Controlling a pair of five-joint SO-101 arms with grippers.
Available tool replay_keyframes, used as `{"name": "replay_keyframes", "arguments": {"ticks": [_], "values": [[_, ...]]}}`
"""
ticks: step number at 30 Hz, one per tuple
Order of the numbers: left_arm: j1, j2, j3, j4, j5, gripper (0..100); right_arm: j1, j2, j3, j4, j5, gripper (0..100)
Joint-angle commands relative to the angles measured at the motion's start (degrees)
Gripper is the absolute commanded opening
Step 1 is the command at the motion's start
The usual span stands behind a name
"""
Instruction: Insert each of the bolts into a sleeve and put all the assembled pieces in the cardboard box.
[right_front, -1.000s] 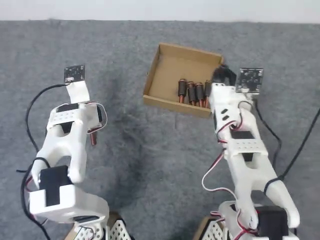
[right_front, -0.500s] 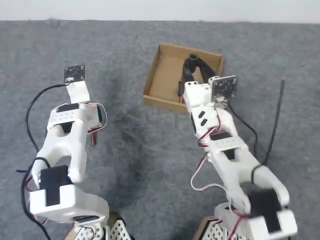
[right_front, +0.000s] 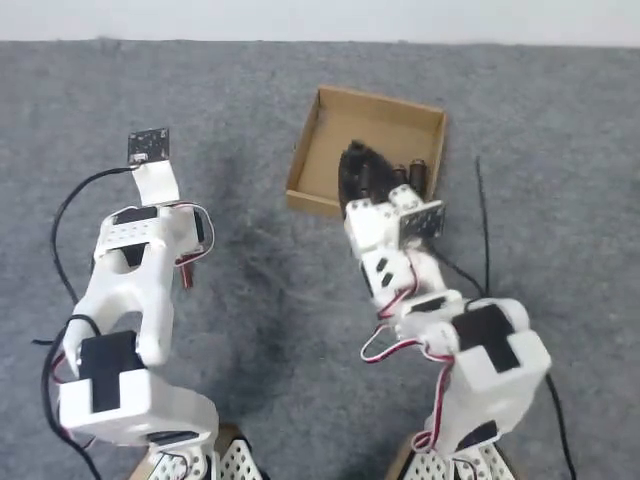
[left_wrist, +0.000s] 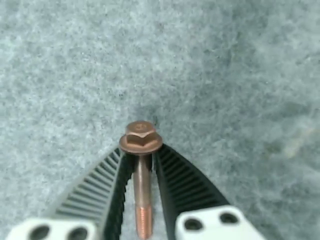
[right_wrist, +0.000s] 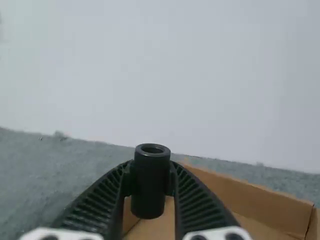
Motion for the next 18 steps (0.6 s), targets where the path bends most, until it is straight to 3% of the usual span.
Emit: {"name": "replay_keyframes", "arguments": {"ticks": [1, 9, 18], "values": [[0.2, -4.5, -0.7, -1.7, -0.6, 1, -4.0, 1.2, 2.5, -8.6, 6.6, 0.7], [0.2, -4.5, -0.7, -1.7, -0.6, 1, -9.2, 2.7, 14.8, -20.7, 8.9, 0.7], [0.9, -4.5, -0.7, -1.7, -0.6, 1, -10.4, -4.6, 28.3, -22.4, 8.5, 0.7]]}}
